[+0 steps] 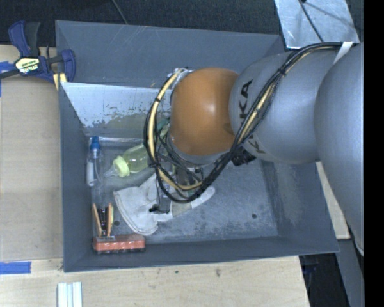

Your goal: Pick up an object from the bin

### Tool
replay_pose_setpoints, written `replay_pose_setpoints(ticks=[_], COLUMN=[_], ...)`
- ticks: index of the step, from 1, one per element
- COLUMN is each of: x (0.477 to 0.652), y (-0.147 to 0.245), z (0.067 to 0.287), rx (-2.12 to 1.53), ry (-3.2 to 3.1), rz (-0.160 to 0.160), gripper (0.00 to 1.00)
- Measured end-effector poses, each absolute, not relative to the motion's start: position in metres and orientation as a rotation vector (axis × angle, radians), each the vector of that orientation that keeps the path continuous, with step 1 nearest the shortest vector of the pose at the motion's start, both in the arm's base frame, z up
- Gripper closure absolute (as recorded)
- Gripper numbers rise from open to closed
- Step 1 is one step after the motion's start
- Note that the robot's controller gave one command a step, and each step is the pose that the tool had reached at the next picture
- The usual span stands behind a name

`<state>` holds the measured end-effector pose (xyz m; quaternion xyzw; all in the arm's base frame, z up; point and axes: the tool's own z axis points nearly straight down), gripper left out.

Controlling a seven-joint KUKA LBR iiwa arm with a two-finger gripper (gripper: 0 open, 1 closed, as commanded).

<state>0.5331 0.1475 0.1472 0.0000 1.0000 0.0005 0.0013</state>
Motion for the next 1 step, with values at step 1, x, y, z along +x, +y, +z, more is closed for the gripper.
replay_pose_setpoints(ticks=[1], x=[0.5518], y=[0.127], z=[0.0753], rx=[-0.107], ry=[3.141], rz=[-0.002], gripper=[0.0])
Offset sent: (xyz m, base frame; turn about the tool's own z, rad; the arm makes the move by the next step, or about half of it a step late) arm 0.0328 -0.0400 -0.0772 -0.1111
